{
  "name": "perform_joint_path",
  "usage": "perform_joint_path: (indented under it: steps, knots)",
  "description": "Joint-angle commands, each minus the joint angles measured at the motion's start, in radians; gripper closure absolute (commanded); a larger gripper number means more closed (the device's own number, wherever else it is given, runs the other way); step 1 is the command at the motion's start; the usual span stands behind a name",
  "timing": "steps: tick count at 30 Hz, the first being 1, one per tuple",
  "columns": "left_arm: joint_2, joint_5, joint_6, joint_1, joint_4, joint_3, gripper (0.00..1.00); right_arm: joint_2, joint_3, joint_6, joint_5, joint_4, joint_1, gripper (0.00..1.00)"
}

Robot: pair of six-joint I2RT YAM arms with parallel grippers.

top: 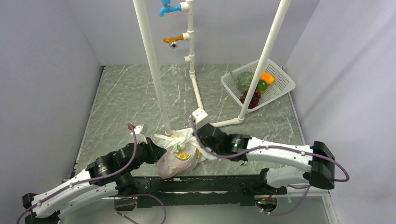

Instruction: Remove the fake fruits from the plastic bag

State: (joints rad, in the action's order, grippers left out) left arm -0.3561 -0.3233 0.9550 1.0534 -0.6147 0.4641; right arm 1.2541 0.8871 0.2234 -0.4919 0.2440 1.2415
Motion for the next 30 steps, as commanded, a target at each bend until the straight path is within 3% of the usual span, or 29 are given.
perform_joint_path:
  steps: [1,3,8,9,15,18,25,30]
  knots:
    - [0.063,-0.055,0.022,0.003,-0.098,0.003,1.0,-0.112,-0.076,0.13,0.051,-0.004,-0.187,1.0]
    - [0.087,-0.058,0.032,0.003,-0.131,0.006,1.0,-0.156,-0.121,0.136,0.183,-0.03,-0.266,1.0]
    - [0.134,-0.008,-0.01,0.003,-0.074,0.003,0.98,-0.179,-0.125,0.069,0.355,-0.04,-0.276,1.0]
    - [0.135,0.006,-0.026,0.003,-0.053,0.008,0.92,-0.182,-0.125,0.066,0.372,-0.042,-0.276,1.0]
    - [0.04,-0.02,-0.131,0.003,0.01,0.126,0.3,-0.192,-0.124,0.041,0.442,-0.06,-0.277,1.0]
    - [-0.109,-0.067,-0.221,0.002,-0.063,0.293,0.17,-0.189,-0.113,0.032,0.45,-0.045,-0.276,1.0]
    - [-0.503,-0.07,-0.358,-0.021,-0.169,0.527,0.11,-0.213,-0.111,0.036,0.459,-0.027,-0.276,1.0]
    - [-0.549,0.042,-0.365,-0.054,-0.022,0.446,0.11,-0.234,-0.126,0.037,0.449,-0.014,-0.277,1.0]
